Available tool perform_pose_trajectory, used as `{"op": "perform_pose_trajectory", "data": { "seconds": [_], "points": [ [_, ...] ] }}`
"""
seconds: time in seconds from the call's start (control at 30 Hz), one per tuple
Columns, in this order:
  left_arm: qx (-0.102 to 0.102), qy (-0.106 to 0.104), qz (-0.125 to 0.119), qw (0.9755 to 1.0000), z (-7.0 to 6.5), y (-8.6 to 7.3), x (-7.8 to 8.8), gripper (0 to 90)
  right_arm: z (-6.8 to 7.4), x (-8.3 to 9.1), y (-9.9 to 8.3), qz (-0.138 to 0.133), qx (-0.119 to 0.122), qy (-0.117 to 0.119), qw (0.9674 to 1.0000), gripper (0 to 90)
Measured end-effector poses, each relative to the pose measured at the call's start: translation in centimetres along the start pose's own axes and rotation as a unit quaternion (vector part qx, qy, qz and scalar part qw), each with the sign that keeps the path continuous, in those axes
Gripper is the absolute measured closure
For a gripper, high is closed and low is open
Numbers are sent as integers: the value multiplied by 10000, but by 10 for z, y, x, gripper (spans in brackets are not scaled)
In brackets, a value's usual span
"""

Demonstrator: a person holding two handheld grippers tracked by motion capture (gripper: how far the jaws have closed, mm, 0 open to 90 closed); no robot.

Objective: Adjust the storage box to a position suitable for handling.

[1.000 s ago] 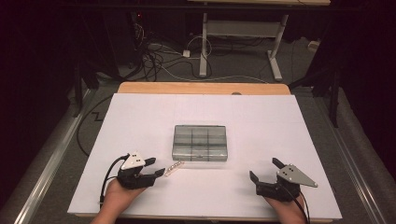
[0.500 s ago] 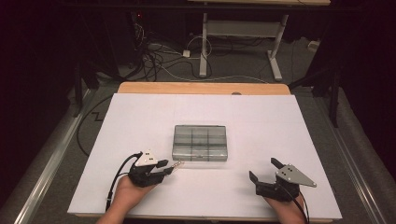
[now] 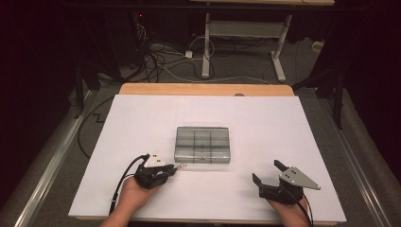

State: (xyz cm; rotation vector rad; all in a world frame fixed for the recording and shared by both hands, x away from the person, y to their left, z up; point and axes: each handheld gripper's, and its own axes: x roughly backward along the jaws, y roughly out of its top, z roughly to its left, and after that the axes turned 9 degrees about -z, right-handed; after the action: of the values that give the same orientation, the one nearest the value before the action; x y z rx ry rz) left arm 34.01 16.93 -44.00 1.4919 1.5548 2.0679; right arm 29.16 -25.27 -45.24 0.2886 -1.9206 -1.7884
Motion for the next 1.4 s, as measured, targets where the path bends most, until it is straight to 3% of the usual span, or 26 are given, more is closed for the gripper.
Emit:
{"op": "perform_pose_trajectory", "data": {
  "seconds": [0.33,0.57,0.73,1.0,1.4],
  "points": [
    [57,-51,-67,9999,3,-2,3,773,0,0,0,-5,0,12,10000,98],
    [132,-33,-123,9998,9,-10,15,774,0,0,0,-15,-6,16,10000,99],
    [159,16,-138,9998,12,-18,27,774,-1,0,0,-26,-18,31,10000,99],
    [292,315,-142,9990,23,-39,58,774,-1,1,0,-25,-28,31,10000,99],
    [339,385,-72,9987,23,-50,67,771,-1,1,0,-35,-9,31,10000,100]
  ]
}}
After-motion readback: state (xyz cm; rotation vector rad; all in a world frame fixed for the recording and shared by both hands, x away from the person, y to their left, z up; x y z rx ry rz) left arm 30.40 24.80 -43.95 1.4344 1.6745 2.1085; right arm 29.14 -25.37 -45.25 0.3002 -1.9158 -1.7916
